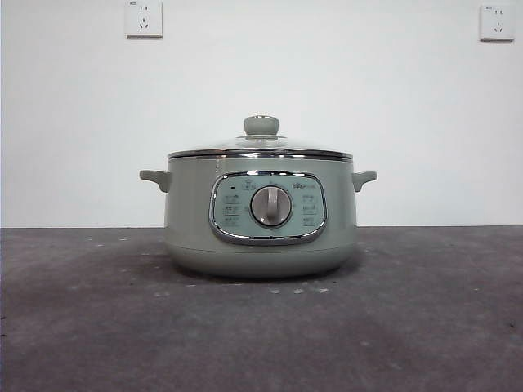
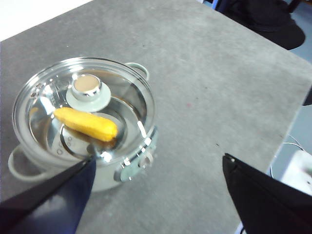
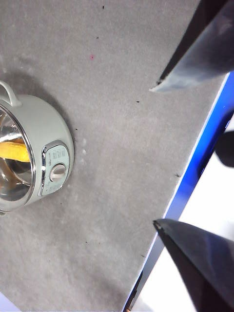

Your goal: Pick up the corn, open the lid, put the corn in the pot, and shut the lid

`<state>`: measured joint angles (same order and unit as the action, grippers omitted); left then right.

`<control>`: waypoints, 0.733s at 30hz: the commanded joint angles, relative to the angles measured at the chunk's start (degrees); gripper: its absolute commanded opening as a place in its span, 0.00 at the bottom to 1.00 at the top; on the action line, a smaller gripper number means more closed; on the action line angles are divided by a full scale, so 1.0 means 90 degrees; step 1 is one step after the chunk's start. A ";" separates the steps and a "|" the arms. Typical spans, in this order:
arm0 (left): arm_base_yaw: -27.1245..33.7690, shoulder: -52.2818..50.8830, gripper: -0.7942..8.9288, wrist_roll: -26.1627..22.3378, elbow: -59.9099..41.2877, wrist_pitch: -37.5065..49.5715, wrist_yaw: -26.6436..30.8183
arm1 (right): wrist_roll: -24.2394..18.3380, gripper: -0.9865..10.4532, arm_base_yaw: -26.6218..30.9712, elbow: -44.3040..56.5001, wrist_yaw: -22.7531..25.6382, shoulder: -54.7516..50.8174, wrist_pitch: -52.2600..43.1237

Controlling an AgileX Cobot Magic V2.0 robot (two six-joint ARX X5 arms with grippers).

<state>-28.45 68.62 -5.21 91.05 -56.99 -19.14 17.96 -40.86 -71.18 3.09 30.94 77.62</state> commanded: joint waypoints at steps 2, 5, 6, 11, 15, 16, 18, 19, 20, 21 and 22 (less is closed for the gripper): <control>0.0000 -0.0359 0.53 0.0080 -0.0010 -0.0379 -0.0044 | -0.0068 0.47 -0.0007 0.0041 0.0044 -0.0005 0.0165; 0.0000 -0.0539 0.53 0.0080 -0.0010 -0.0627 -0.0044 | -0.0068 0.47 -0.0007 0.0041 0.0044 -0.0002 0.0165; 0.0000 -0.0573 0.53 0.0080 -0.0010 -0.0682 -0.0041 | -0.0066 0.47 -0.0007 0.0041 0.0044 -0.0002 0.0165; 0.0000 -0.0612 0.36 0.0075 -0.0010 -0.0894 -0.0044 | -0.0066 0.27 -0.0007 0.0041 0.0044 -0.0002 0.0165; 0.0000 -0.0588 0.07 0.0075 -0.0010 -0.0894 -0.0044 | -0.0066 0.08 -0.0005 0.0041 0.0049 -0.0002 0.0165; 0.0000 -0.0583 0.08 0.0075 -0.0010 -0.0894 -0.0044 | -0.0063 0.08 -0.0005 0.0041 0.0051 -0.0002 0.0165; 0.0000 -0.0583 0.07 0.0075 -0.0010 -0.0891 -0.0041 | -0.0041 0.08 -0.0005 0.0041 0.0165 -0.0002 0.0165; 0.0000 -0.0583 0.07 0.0075 -0.0010 -0.0884 -0.0041 | 0.0034 0.08 -0.0005 0.0041 0.0214 -0.0002 0.0165; 0.0000 -0.0583 0.08 0.0075 -0.0010 -0.0884 -0.0041 | 0.0061 0.09 -0.0005 0.0041 0.0223 -0.0002 0.0165; 0.0000 -0.0583 0.08 0.0075 -0.0010 -0.0889 -0.0041 | 0.0058 0.09 -0.0007 0.0041 0.0221 -0.0002 0.0165; 0.0000 -0.0583 0.08 0.0075 -0.0010 -0.0891 -0.0039 | 0.0056 0.09 -0.0005 0.0041 0.0226 0.0000 0.0165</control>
<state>-28.45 63.31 -4.86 91.05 -65.23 -19.16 18.06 -40.86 -71.18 4.78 30.94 77.65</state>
